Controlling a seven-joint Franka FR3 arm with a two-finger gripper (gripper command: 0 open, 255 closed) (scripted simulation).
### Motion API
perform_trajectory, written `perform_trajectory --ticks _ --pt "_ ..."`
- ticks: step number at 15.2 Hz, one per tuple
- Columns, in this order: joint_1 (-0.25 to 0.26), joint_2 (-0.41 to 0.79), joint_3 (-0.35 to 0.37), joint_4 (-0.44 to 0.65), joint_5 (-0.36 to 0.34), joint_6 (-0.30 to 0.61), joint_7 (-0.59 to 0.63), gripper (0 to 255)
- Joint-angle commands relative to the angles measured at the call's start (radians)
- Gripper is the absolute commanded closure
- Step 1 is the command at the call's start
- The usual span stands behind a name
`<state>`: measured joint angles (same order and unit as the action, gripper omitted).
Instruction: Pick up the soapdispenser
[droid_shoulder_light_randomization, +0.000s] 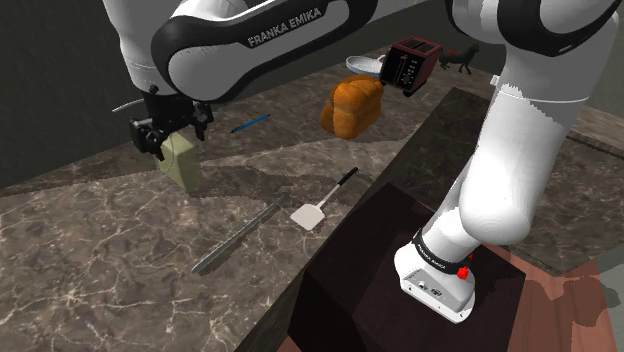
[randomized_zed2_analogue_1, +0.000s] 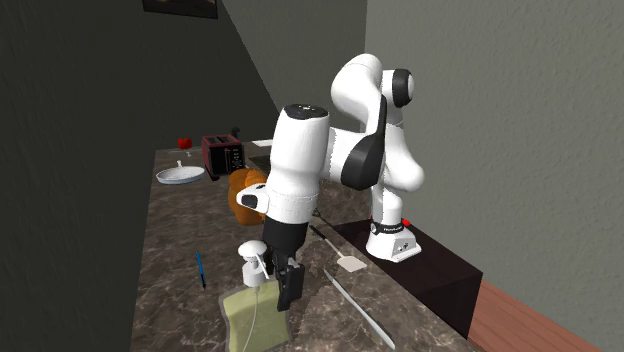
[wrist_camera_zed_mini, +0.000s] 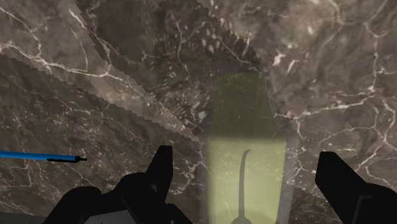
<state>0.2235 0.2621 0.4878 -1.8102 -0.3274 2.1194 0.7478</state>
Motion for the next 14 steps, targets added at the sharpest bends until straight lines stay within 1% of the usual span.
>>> perform_trajectory --ticks 1,2,11,14 --pt "0.000 0.002 -0.001 -0.008 -0.003 0.010 0.003 0" --pt "0.000 -0.001 0.000 -0.011 -0.002 0.011 0.003 255" --pt "0.000 0.002 -0.001 -0.008 -0.003 0.010 0.003 255" --pt "-0.002 -0.012 0.003 0.015 0.010 -0.024 -0.009 255"
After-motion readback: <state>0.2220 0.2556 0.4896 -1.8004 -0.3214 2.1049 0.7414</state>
